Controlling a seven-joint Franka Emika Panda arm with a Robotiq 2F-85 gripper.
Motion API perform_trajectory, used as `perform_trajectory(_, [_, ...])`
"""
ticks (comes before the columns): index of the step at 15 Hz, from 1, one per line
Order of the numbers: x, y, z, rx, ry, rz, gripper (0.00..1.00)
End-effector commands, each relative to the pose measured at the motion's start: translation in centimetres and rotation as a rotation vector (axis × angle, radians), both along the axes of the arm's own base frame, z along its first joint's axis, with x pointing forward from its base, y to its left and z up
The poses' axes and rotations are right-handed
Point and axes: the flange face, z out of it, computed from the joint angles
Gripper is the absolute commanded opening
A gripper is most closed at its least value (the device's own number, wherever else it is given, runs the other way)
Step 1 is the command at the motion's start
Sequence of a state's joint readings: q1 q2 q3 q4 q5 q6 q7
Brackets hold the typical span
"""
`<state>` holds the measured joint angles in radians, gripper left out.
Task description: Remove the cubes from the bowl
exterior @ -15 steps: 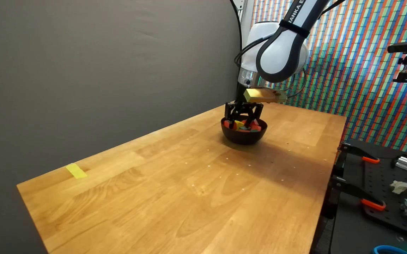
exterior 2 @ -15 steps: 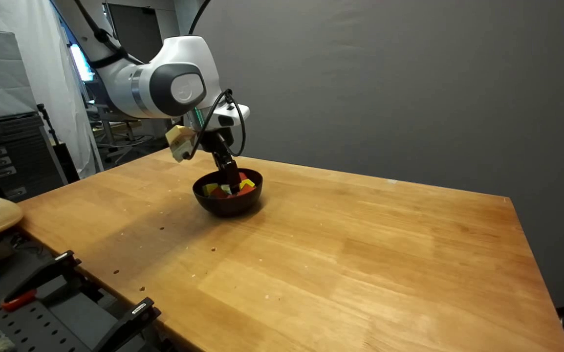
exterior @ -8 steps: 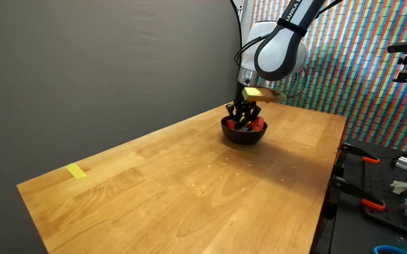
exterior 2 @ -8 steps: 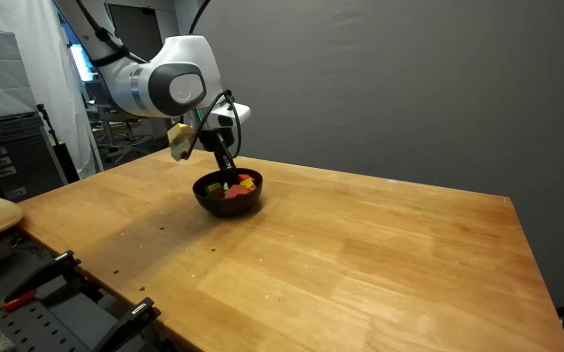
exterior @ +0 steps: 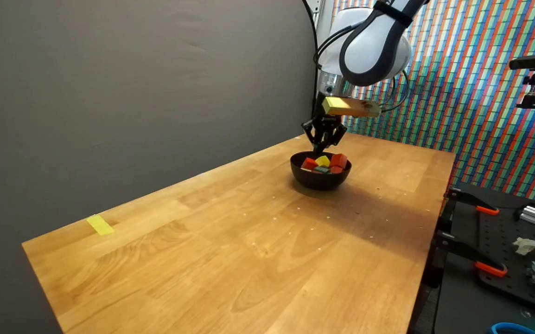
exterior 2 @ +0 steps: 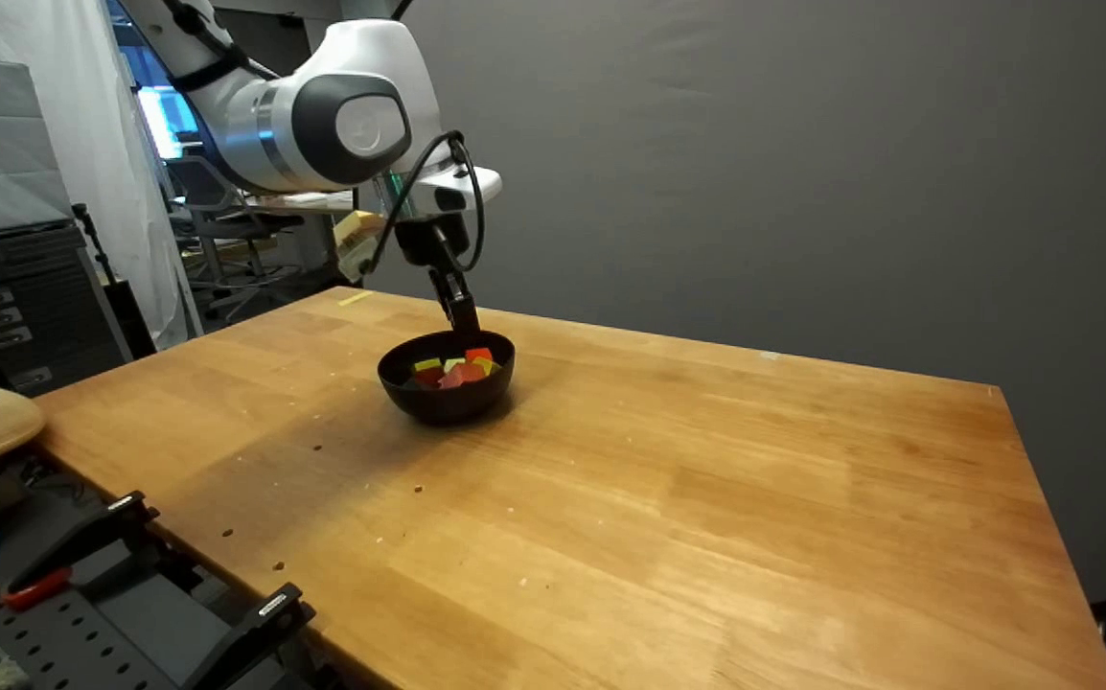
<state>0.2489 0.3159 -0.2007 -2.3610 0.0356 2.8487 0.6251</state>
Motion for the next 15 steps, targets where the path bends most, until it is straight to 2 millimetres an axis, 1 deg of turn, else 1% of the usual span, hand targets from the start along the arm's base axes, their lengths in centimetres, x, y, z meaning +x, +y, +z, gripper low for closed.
perform_trajectory(1, [-1.0, 0.8, 6.1, 0.009, -0.024, 0.040, 0.04])
perform_trajectory(3, [-1.2, 2.3, 8.6, 0.020, -0.046, 0.077, 0.04])
perform_trajectory(4, [-1.4, 3.5, 9.5, 0.028, -0.048, 0.107, 0.04])
perform_trajectory(5, [-1.3, 4.7, 9.9, 0.019, -0.047, 0.136, 0.04])
perform_trajectory(6, [-1.1, 5.6, 9.9, -0.002, -0.048, 0.160, 0.04])
perform_trajectory(7, [-0.6, 5.6, 9.1, -0.055, -0.039, 0.165, 0.30])
perform_trajectory(8, [-0.6, 5.7, 8.5, -0.073, -0.008, 0.182, 0.32])
perform_trajectory(9, [-0.4, 5.1, 7.3, -0.113, 0.010, 0.166, 0.38])
perform_trajectory(11, [-0.4, 4.2, 5.0, -0.162, 0.062, 0.142, 0.52])
perform_trajectory(12, [-0.4, 3.9, 3.8, -0.173, 0.079, 0.128, 0.62])
perform_trajectory(15, [0.1, 3.5, 0.9, -0.155, 0.106, 0.104, 0.84])
